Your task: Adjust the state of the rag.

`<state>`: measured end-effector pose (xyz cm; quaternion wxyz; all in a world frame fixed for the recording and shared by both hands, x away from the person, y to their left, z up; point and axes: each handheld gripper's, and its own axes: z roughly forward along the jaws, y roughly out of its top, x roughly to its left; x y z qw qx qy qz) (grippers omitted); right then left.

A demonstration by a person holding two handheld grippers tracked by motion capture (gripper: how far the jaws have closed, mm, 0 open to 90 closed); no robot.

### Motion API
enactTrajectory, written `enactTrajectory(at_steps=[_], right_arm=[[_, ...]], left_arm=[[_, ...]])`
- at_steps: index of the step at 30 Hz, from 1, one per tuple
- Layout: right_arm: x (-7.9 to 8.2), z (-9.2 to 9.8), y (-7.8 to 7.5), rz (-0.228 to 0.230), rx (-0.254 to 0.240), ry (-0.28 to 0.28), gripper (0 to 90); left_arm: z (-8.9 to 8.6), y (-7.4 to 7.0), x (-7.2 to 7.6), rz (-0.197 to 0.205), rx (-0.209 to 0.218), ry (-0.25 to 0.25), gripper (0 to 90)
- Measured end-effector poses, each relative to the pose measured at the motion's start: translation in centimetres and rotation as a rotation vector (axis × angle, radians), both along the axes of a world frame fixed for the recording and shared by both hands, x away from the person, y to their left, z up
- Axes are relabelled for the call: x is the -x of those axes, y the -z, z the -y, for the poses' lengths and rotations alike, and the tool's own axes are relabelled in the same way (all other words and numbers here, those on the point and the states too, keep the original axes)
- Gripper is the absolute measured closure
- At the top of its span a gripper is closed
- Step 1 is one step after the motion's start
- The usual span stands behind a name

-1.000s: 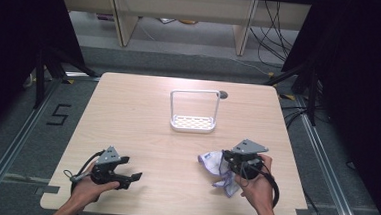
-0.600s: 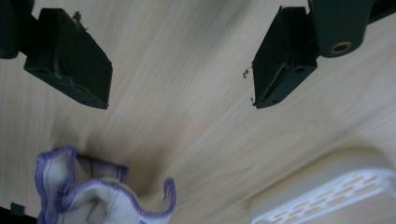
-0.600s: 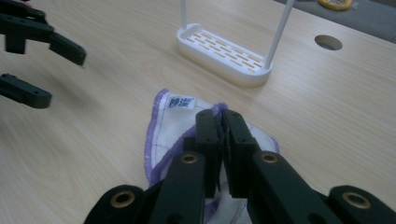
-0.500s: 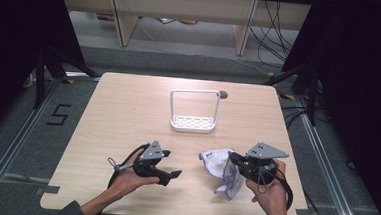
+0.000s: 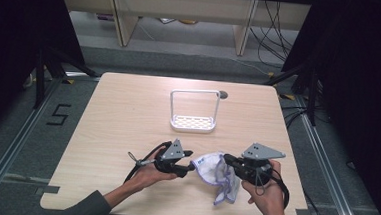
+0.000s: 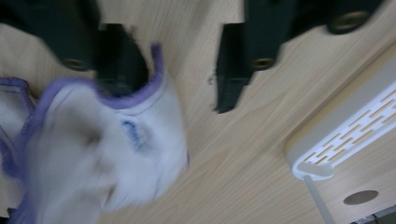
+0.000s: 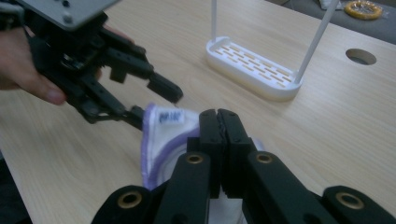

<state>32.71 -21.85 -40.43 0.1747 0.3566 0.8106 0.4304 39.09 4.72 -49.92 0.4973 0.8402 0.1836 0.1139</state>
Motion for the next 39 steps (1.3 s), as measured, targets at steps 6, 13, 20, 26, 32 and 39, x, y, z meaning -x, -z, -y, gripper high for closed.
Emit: enactTrajectory(at_steps=[6, 13, 20, 26, 32, 39], right_arm=[[0.1, 0.6, -0.8, 0.063, 0.016, -0.002, 90.0], [0.0, -0.4, 0.6, -0.027, 0.046, -0.003, 80.7], [-1.3, -3.6, 3.2, -0.098, 0.043, -0.007, 48.7], [-3.1, -4.5, 4.3, -0.085, 0.059, -0.064, 65.9], [-2.7, -3.9, 3.6, -0.063, 0.079, -0.095, 85.0], [-1.2, -1.9, -0.3, 0.009, 0.022, -0.079, 85.3]], left_arm=[[-1.2, -1.6, 0.2, -0.004, 0.053, 0.01, 87.8], [-1.6, -3.2, 0.6, 0.018, 0.078, 0.04, 88.0], [-1.5, -3.5, 0.8, 0.028, 0.083, 0.049, 88.0], [-1.4, -3.9, 1.0, 0.04, 0.081, 0.055, 88.0], [-2.1, -4.4, 0.8, 0.035, 0.09, 0.036, 88.2], [-5.4, -7.7, 1.4, 0.053, 0.149, 0.004, 88.3]])
